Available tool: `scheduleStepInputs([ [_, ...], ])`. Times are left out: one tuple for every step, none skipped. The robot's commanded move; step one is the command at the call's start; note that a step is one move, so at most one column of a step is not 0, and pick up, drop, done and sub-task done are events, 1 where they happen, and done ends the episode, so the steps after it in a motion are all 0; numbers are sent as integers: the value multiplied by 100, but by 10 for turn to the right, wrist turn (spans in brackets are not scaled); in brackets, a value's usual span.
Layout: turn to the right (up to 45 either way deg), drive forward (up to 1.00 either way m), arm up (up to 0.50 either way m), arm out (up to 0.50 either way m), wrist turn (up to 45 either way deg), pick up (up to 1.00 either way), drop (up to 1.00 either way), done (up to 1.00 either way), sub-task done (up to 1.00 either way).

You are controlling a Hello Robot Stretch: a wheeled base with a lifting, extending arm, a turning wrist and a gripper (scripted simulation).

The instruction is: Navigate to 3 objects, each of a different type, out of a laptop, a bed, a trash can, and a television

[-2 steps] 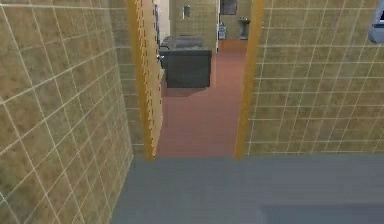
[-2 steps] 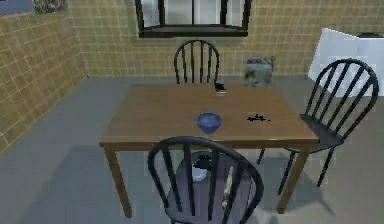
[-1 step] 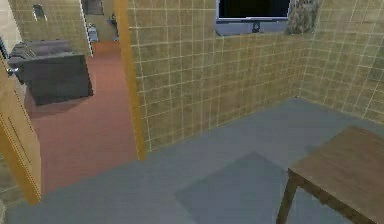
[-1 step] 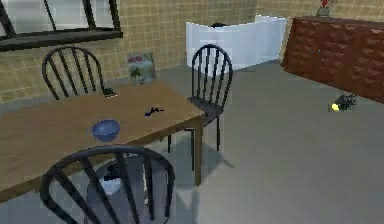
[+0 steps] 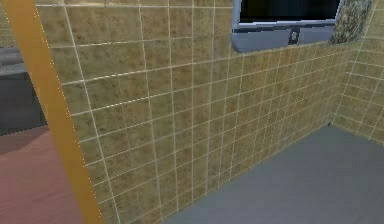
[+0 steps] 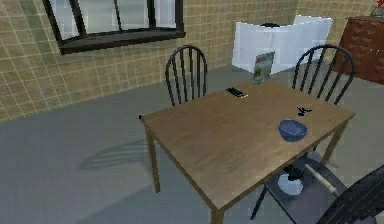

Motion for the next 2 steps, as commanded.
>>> scheduleStepInputs([
  [60,0,0,0,0,0,0,0,0],
  [0,15,0,0,0,0,0,0,0],
])
